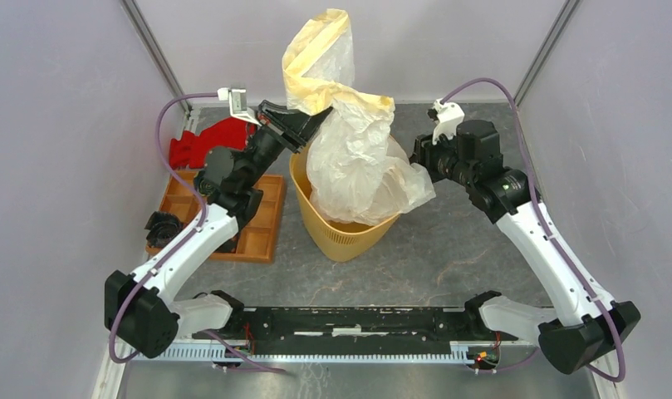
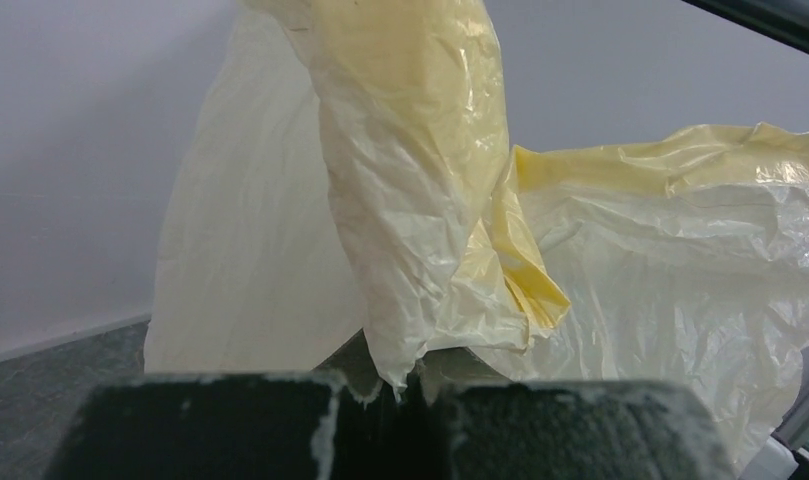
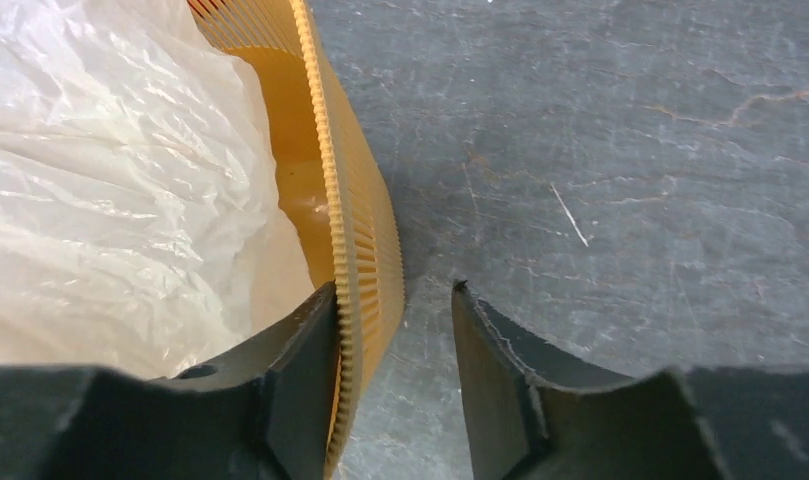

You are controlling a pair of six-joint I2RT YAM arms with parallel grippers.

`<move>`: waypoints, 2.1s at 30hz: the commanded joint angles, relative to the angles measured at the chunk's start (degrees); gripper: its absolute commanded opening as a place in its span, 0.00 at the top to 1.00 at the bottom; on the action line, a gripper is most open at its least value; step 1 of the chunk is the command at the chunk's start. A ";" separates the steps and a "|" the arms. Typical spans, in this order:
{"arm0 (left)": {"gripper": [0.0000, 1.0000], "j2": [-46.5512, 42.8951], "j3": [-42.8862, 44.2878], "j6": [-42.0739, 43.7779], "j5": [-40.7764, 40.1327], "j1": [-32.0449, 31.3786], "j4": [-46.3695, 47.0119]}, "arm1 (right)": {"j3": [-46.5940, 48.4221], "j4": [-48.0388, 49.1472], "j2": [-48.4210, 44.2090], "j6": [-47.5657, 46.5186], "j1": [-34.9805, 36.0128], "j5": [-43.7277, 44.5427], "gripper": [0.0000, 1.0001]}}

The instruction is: Put the trash bags into the trash bin

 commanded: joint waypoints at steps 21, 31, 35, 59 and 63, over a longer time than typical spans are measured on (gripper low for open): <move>0.98 -8.70 1.83 11.91 -4.52 -0.10 -11.56 | 8.73 2.81 -0.24 -5.82 9.37 -15.48 0.57; 0.98 -10.60 0.58 10.11 -6.17 -0.13 -13.47 | 11.41 3.14 15.79 -4.03 21.89 17.48 0.75; 0.98 -12.30 -0.78 10.77 -5.97 -0.10 -15.27 | 8.66 4.79 16.79 -1.94 21.88 18.99 0.71; 0.82 -0.51 2.57 1.26 -5.18 0.07 -22.20 | 13.36 4.14 20.68 -7.11 15.02 42.31 0.11; 0.75 1.44 6.11 2.60 -3.53 0.12 -23.13 | 14.72 2.24 18.76 -8.57 14.62 32.41 0.10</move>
